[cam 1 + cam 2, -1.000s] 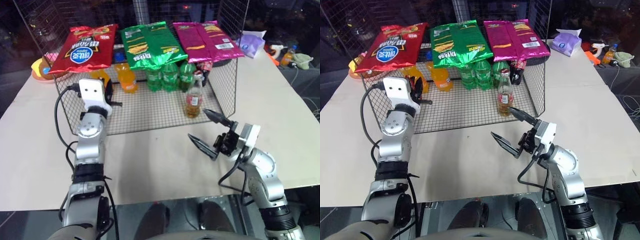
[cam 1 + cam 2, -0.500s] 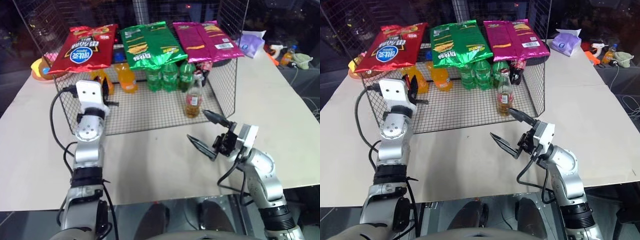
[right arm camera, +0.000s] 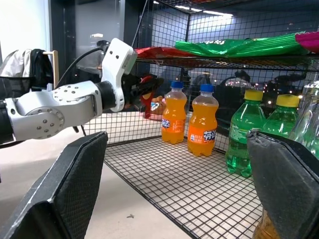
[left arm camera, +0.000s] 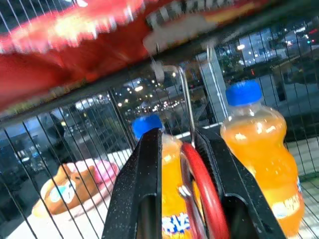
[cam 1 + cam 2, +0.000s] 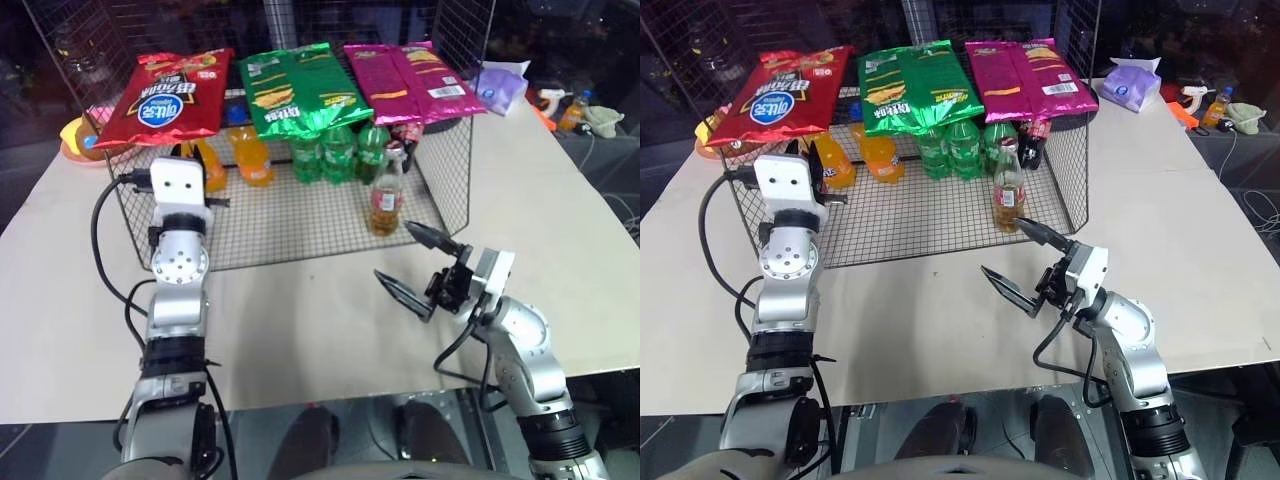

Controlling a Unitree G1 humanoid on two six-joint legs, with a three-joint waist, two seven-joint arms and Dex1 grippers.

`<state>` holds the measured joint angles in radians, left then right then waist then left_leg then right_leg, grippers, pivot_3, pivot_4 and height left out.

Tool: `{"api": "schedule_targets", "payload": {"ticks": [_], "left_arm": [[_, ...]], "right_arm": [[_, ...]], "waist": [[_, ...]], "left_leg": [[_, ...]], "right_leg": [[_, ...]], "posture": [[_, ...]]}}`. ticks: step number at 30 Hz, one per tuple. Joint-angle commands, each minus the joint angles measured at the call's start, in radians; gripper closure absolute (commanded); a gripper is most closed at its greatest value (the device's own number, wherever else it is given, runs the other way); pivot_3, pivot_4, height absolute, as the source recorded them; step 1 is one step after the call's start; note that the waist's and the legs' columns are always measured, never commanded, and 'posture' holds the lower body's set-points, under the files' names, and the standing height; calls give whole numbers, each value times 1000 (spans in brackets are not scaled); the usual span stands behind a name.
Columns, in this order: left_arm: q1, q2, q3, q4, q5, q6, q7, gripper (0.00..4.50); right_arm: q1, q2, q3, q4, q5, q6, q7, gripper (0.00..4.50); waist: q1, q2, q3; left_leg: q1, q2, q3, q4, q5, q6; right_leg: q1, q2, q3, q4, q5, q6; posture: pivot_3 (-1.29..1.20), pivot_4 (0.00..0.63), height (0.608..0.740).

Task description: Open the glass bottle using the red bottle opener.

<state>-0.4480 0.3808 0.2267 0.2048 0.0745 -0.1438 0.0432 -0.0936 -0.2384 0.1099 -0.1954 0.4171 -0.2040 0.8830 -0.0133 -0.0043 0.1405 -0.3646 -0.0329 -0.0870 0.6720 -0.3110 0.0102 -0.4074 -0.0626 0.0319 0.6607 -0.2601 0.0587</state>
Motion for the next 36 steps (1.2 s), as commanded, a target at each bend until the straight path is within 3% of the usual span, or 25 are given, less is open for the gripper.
{"api": "schedule_targets", "payload": {"ticks": [1, 22, 23, 25, 36], "left_arm": [[4, -3, 9, -12, -25, 13, -14, 3527], [77, -2, -22, -53, 115, -11, 86, 3527], [79, -2, -22, -56, 122, -14, 93, 4055], [81, 2, -25, -61, 143, -21, 111, 4438], [90, 7, -21, -95, 220, -11, 183, 4438]], "right_arm": [[-3, 4, -1, -23, 0, -26, -11, 0], [2, 7, 1, -23, -9, -26, -23, 0], [2, 7, 1, -23, -8, -26, -22, 0], [2, 8, 0, -24, -3, -26, -20, 0], [-9, 11, 9, -42, 74, -6, 25, 0]], "waist": [[0, 0, 0], [0, 0, 0], [0, 0, 0], [0, 0, 0], [0, 0, 0]], "left_leg": [[0, 0, 0, 0, 0, 0], [0, 0, 0, 0, 0, 0], [0, 0, 0, 0, 0, 0], [0, 0, 0, 0, 0, 0], [0, 0, 1, 0, 0, 0]], "right_leg": [[0, 0, 0, 0, 0, 0], [-1, 0, 0, 1, 0, 0], [-1, 0, 0, 1, 0, 0], [-1, 0, 1, 1, 0, 0], [-1, 0, 1, 1, 0, 0]], "posture": [[0, 150, 740], [0, 150, 740], [0, 150, 740], [0, 150, 740], [0, 150, 740]]}}
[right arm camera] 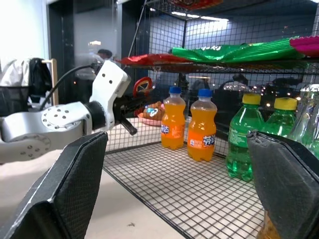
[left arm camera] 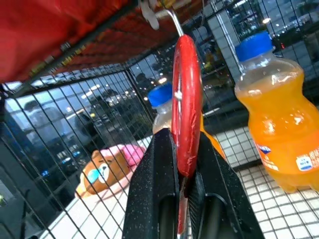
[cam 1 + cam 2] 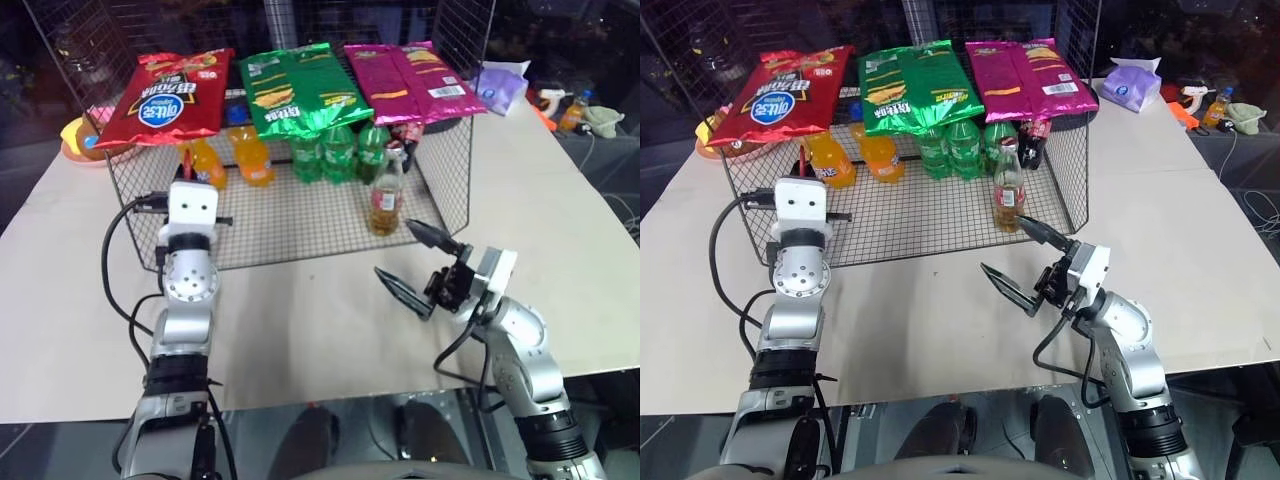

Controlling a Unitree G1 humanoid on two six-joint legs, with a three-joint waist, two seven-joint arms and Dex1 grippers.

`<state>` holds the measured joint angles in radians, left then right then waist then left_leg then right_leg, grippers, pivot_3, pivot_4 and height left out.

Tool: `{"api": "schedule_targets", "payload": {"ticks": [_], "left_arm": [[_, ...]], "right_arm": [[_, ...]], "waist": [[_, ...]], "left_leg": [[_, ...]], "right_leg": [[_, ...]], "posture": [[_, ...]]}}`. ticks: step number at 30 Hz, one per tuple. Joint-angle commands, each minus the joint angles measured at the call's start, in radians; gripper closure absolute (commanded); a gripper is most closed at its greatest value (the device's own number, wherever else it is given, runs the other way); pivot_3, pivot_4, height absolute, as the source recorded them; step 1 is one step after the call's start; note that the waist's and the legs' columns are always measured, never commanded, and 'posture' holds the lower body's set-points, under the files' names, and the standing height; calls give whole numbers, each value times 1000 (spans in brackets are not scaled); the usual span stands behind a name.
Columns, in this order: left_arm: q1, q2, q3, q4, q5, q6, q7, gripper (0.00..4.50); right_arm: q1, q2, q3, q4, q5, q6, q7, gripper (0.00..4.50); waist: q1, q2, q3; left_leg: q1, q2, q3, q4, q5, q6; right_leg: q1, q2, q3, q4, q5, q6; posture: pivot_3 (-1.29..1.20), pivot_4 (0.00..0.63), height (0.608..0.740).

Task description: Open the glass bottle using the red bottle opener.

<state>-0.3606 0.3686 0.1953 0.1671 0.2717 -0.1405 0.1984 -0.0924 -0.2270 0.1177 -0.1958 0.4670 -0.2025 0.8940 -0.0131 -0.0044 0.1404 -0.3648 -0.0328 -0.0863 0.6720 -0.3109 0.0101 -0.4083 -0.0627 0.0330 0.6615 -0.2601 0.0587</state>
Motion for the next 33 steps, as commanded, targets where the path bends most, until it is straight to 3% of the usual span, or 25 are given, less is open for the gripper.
{"api": "schedule_targets", "payload": {"ticks": [1, 11, 16, 19, 25, 29, 33], "left_arm": [[4, 22, 16, -63, 31, -14, 38, 4438], [31, 65, 11, -106, 161, 3, 142, 4438], [50, 47, -13, -126, 143, -23, 114, 4438], [76, 11, -41, -169, 31, -59, 13, 4438], [42, -56, -65, -309, -432, 42, -363, 4438], [8, -60, -95, -397, -711, 229, -564, 4438], [28, -46, -134, -448, -888, 395, -709, 4438]], "right_arm": [[-10, -1, 2, -41, 23, -8, 13, 0], [-13, -4, -1, -29, 17, -14, 22, 0], [-14, -2, -2, -26, 13, -16, 18, 0], [-10, -4, -2, -28, 3, -12, 8, 0], [-19, -15, 2, -29, -48, 23, -45, 0], [-48, -27, 13, -32, -110, 91, -109, 0], [-66, -40, 42, -69, -178, 193, -183, 0]], "waist": [[0, 0, 0], [1, 0, 0], [1, 0, 0], [1, 0, 0], [1, 0, 0], [-2, 0, 0], [-4, 0, 0]], "left_leg": [[0, 0, 0, 0, 0, 0], [0, 0, 0, 0, 0, 0], [-1, 0, 0, 0, 0, 0], [-1, 0, 1, 0, 0, 0], [-2, 0, 1, 1, 0, 0], [-1, 1, 1, 1, 0, 0], [-1, 1, 2, 1, 0, 0]], "right_leg": [[0, 0, 0, 0, 0, 0], [-1, 0, 1, 0, 0, 0], [-1, 0, 1, 0, 0, 0], [-1, -1, 1, 0, 0, 0], [-1, -2, 1, 1, 0, 0], [-1, 0, 1, 1, 0, 0], [-1, 1, 2, 1, 0, 0]], "posture": [[0, 150, 740], [0, 150, 740], [0, 150, 740], [0, 150, 740], [0, 150, 740], [0, 150, 740], [0, 150, 740]]}}
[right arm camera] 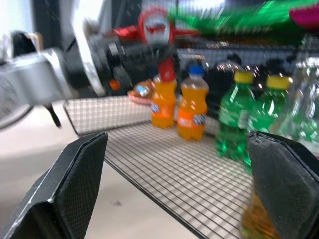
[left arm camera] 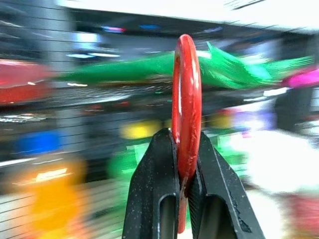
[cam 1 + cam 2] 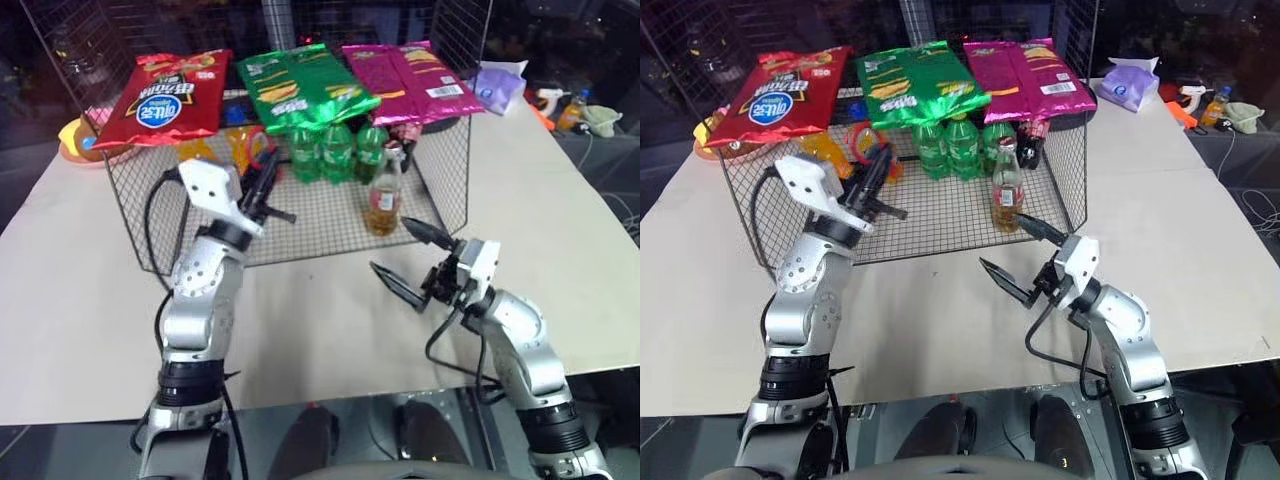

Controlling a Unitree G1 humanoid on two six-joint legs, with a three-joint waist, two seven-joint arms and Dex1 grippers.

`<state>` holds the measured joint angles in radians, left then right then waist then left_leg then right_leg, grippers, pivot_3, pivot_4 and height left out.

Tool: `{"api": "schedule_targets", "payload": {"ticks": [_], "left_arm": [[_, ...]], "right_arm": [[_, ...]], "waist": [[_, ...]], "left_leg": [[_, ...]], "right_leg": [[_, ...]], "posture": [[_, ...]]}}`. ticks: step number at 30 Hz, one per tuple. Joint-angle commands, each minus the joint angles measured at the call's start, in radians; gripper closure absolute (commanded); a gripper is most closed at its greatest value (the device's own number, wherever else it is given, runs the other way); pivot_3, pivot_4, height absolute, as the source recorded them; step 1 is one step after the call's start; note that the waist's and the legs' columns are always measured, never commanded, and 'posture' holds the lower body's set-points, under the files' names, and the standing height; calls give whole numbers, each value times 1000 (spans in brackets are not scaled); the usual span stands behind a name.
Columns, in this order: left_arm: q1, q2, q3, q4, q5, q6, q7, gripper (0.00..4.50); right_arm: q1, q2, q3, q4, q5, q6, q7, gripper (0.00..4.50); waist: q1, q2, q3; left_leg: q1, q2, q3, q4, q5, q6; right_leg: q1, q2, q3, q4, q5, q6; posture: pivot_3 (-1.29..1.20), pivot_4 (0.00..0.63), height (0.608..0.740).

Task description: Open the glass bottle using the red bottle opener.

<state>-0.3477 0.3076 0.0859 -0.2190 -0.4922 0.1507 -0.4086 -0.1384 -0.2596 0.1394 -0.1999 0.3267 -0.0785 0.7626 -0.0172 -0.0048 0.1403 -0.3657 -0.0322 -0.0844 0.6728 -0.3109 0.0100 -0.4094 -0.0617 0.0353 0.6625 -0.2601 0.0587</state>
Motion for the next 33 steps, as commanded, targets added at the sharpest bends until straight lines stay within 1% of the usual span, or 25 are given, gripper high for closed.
{"api": "schedule_targets", "payload": {"ticks": [1, 4, 7, 10, 12, 16, 21, 23, 25, 29, 31, 32, 33], "left_arm": [[24, 18, -32, -72, -174, 147, -139, 4438], [30, 37, -50, -79, -278, 257, -232, 4438], [27, 52, -63, -77, -348, 342, -301, 4438], [18, 78, -78, -76, -445, 455, -394, 4438], [10, 97, -86, -73, -455, 491, -431, 4438], [-10, 134, -112, -65, -450, 530, -515, 4438], [-23, 148, -142, -55, -395, 502, -582, 4438], [-25, 142, -143, -50, -381, 495, -589, 4500], [-24, 133, -140, -43, -366, 483, -590, 4500], [-22, 111, -128, -36, -348, 463, -588, 4500], [-20, 107, -131, -34, -339, 458, -590, 4500], [-18, 107, -134, -32, -332, 455, -593, 4500], [-17, 105, -136, -30, -326, 451, -596, 4500]], "right_arm": [[-27, -14, 29, -79, -50, 108, -67, 0], [-58, -40, 55, -139, -36, 276, -91, 0], [-88, -72, 64, -201, -7, 448, -108, 0], [-122, -117, 68, -240, 73, 588, -54, 0], [-137, -137, 68, -248, 96, 647, -44, 0], [-184, -148, 37, -258, 211, 779, -21, 0], [-227, -154, 15, -272, 318, 913, -21, 0], [-235, -149, 0, -279, 356, 944, -28, 513], [-238, -146, -17, -288, 395, 975, -39, 1253], [-239, -159, -31, -308, 444, 1019, -47, 3264], [-241, -162, -34, -311, 456, 1027, -54, 4139], [-242, -164, -34, -312, 462, 1030, -57, 4473], [-244, -168, -33, -312, 467, 1032, -58, 4473]], "waist": [[0, 0, 0], [-1, 0, 0], [0, 0, 0], [0, 0, 0], [-1, 0, 0], [0, 0, 0], [0, 0, 0], [0, 0, 0], [0, 0, 0], [1, 0, 0], [1, 0, 1], [1, 0, 1], [1, 0, 1]], "left_leg": [[0, 0, 0, 0, 0, 0], [0, 0, 0, 0, 0, 0], [0, 0, 0, 1, 0, 0], [0, 0, 0, 1, 0, 0], [0, 0, 0, 1, 0, 0], [0, 0, 0, 1, 0, 0], [0, 0, 0, 1, 0, 0], [-1, 0, 0, 1, 0, 0], [-1, 1, 0, 1, 0, 0], [-1, 0, 0, 1, 0, 0], [-1, 0, 0, 1, 0, 0], [-1, 0, 0, 1, 0, 0], [-1, 0, 0, 1, 0, 0]], "right_leg": [[0, 0, 0, 0, 0, 0], [0, 1, 0, 0, 0, 0], [0, 1, 0, 0, 0, 0], [0, 1, 0, 0, 0, 0], [0, 1, 0, 0, 0, 0], [0, 2, 0, 0, 0, 0], [0, 2, 0, 0, 0, 0], [0, 2, 0, 0, 0, 0], [0, 1, 0, -1, 0, 0], [0, 1, 0, -1, 0, 0], [0, 1, 0, -1, 0, 0], [0, 1, 0, -1, 0, 0], [0, 1, 0, -1, 0, 0]], "posture": [[0, 150, 740], [0, 150, 740], [0, 150, 740], [0, 150, 740], [0, 150, 740], [0, 150, 740], [0, 150, 740], [0, 150, 740], [0, 150, 740], [0, 150, 740], [0, 150, 740], [0, 150, 740], [0, 150, 740]]}}
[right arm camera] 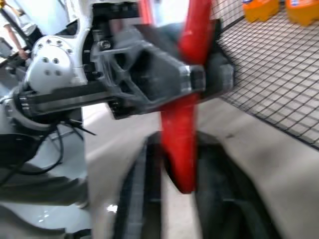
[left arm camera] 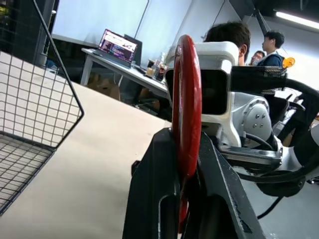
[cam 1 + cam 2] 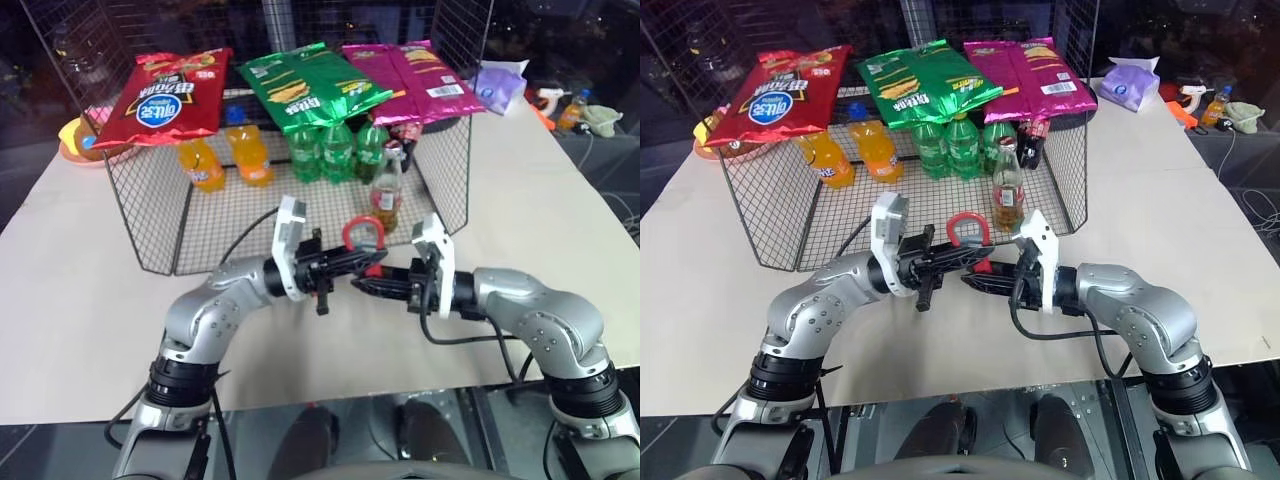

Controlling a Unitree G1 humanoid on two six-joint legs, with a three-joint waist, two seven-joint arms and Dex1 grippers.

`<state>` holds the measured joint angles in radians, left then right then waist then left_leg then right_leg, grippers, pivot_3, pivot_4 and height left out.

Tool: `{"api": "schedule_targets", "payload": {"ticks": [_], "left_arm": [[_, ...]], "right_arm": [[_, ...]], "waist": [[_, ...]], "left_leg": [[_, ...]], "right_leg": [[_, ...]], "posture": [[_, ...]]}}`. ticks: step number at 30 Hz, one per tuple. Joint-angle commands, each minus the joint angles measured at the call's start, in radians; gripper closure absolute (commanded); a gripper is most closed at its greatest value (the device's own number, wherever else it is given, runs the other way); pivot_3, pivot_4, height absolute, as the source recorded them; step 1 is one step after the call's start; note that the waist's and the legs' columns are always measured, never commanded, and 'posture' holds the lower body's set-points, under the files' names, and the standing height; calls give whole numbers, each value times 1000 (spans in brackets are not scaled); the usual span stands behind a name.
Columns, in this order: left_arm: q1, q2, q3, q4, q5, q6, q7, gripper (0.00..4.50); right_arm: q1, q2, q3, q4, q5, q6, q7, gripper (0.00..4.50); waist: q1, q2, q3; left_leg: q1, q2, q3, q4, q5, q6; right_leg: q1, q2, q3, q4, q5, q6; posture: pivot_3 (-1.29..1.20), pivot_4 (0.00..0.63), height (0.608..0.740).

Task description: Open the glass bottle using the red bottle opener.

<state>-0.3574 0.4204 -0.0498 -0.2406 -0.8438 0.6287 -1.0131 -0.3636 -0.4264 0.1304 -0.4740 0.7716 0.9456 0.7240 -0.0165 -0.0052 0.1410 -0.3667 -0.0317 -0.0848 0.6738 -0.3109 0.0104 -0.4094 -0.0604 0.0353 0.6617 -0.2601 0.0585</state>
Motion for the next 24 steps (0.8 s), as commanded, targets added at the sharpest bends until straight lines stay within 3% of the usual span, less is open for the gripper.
{"api": "schedule_targets", "payload": {"ticks": [1, 13, 14, 17, 18, 23, 24], "left_arm": [[-7, -11, -1, -6, 30, -30, 8, 4500], [-5, -30, 16, 9, 44, -35, 30, 4500], [-4, -33, 21, 8, 39, -32, 34, 3723], [12, -32, 32, -11, 21, -18, 45, 2472], [21, -28, 36, -20, 18, -15, 48, 2245], [49, -11, 64, -50, 12, -11, 68, 9], [56, -8, 72, -53, 23, -21, 74, 9]], "right_arm": [[-21, -5, -22, -39, 25, 9, -19, 4473], [-23, 2, -10, -36, 19, -5, -43, 4473], [-23, 3, -8, -35, 13, -10, -46, 4500], [-21, 3, -5, -27, -18, -36, -58, 4500], [-17, 0, -12, -21, -26, -45, -62, 4500], [23, -38, -46, 8, -70, -94, -61, 4500], [39, -47, -60, 14, -77, -105, -61, 4500]], "waist": [[0, 0, 0], [0, 0, 0], [0, 0, 0], [0, 0, 0], [0, 0, 0], [2, -1, 0], [3, -1, 1]], "left_leg": [[0, 0, 0, 0, 0, 0], [0, 0, 0, 0, 0, 0], [0, 0, 0, 0, 0, 0], [0, 0, 0, 0, 0, 0], [0, 0, 0, 0, 0, 0], [0, 0, 0, 0, 0, 0], [-1, 0, 0, 0, 0, 0]], "right_leg": [[0, 0, 0, 0, 0, 0], [0, 0, 0, 0, 0, 0], [0, 0, 0, 0, 0, 0], [0, 0, 0, 0, 0, 0], [0, 0, 0, 0, 0, 0], [0, 0, 0, 0, 0, 0], [0, 0, -1, 0, 0, 0]], "posture": [[0, 150, 740], [0, 150, 740], [0, 150, 740], [0, 150, 740], [0, 150, 740], [0, 150, 740], [0, 150, 740]]}}
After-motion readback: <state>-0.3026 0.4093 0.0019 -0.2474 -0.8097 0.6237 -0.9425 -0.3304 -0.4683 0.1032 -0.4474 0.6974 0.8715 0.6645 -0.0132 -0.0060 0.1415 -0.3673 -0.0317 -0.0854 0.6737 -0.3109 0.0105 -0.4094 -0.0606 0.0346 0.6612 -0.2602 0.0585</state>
